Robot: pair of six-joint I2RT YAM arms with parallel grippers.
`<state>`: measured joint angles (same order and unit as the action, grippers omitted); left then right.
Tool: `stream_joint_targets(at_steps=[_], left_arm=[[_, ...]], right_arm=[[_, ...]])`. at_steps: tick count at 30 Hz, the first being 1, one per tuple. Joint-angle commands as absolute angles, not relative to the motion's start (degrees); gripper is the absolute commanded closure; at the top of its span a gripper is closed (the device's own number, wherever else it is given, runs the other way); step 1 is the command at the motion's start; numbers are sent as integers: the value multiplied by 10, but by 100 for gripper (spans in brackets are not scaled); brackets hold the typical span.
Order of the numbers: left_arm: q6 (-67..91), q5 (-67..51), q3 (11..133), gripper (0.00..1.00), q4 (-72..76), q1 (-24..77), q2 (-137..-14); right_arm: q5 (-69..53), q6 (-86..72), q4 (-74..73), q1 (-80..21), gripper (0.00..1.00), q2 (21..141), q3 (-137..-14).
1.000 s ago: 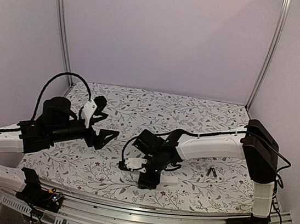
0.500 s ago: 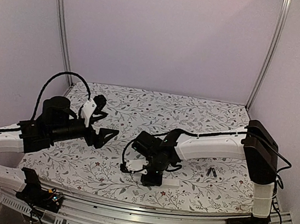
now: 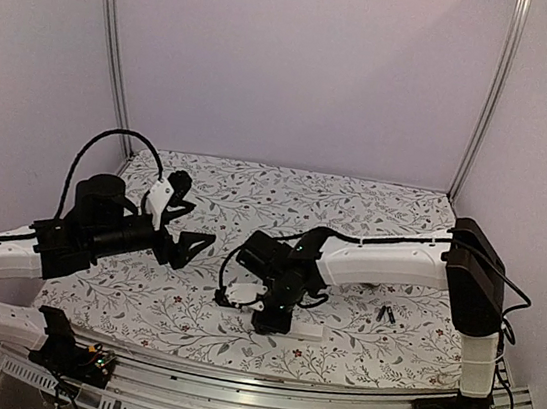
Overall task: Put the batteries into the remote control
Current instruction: Pick up the remote control from the center of the board, then pass from the right arm to the left
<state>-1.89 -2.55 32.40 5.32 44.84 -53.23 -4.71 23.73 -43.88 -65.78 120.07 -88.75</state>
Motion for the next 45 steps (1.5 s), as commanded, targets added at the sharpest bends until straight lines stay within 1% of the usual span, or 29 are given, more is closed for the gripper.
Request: stream_joint_targets(at_steps=[1, 5, 11, 15, 18, 23, 25, 28, 30, 34, 39, 41, 45], left_arm=[[-22, -34, 322, 12, 69, 433, -516], [-22, -43, 328, 12, 82, 428, -500], [-6, -124, 382, 14, 70, 429, -531], [23, -197, 429, 14, 104, 437, -559], [33, -223, 465, 14, 144, 460, -582], [37, -246, 524, 13, 218, 523, -635], [59, -276, 547, 11, 244, 532, -661], [101, -310, 558, 11, 293, 536, -683], [105, -311, 565, 13, 299, 541, -697], [115, -290, 594, 21, 293, 546, -725], [126, -284, 607, 25, 314, 551, -743], [126, -275, 610, 31, 318, 554, -747], [132, -259, 609, 45, 322, 555, -751]], right_arm=[[-68, 198, -443, -633, 100, 1168, -936], [-115, 155, -445, -582, 100, 1125, -989], [-184, 106, -397, -544, 100, 1042, -1054], [-228, 81, -316, -542, 100, 979, -1059], [-262, 55, -253, -541, 100, 942, -1057], [-308, 16, -155, -542, 100, 903, -1040], [-328, 5, -128, -542, 100, 889, -1034], [-342, -4, -111, -542, 100, 878, -1032], [-345, -17, -101, -542, 100, 874, -1028], [-354, -27, -82, -542, 100, 865, -1014], [-355, -33, -68, -542, 100, 861, -1003], [-353, -34, -64, -542, 100, 858, -999], [-350, -34, -60, -542, 100, 857, -995]])
